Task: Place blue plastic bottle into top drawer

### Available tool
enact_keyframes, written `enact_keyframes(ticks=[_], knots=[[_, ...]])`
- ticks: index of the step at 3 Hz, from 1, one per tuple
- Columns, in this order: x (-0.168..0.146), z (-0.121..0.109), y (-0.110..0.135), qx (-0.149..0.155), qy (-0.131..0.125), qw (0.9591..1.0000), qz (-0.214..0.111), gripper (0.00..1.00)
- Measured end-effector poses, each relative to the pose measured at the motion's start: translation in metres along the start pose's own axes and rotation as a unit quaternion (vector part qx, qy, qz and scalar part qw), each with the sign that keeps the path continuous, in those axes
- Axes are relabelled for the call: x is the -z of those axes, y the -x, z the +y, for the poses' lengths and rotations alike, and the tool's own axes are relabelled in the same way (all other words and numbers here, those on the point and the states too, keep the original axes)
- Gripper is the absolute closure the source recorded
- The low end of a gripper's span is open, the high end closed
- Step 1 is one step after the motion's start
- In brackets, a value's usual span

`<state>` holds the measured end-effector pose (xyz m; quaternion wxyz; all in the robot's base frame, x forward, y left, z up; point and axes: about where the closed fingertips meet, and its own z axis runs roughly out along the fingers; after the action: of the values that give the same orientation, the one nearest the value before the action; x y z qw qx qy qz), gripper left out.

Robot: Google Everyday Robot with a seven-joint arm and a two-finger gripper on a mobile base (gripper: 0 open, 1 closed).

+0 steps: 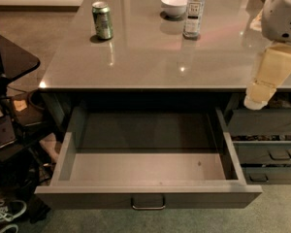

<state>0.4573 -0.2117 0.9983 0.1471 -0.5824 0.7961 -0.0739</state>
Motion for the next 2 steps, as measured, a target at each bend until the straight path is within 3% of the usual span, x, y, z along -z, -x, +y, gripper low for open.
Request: enact_keyframes(ticks=[1,2], knots=[[0.000,-0.014,-0.012,-0.009,-0.027,0.9992,0.029,0.00],[0.002,-0.029,-0.015,-0.032,-0.034,0.9988,-0.013,0.00]])
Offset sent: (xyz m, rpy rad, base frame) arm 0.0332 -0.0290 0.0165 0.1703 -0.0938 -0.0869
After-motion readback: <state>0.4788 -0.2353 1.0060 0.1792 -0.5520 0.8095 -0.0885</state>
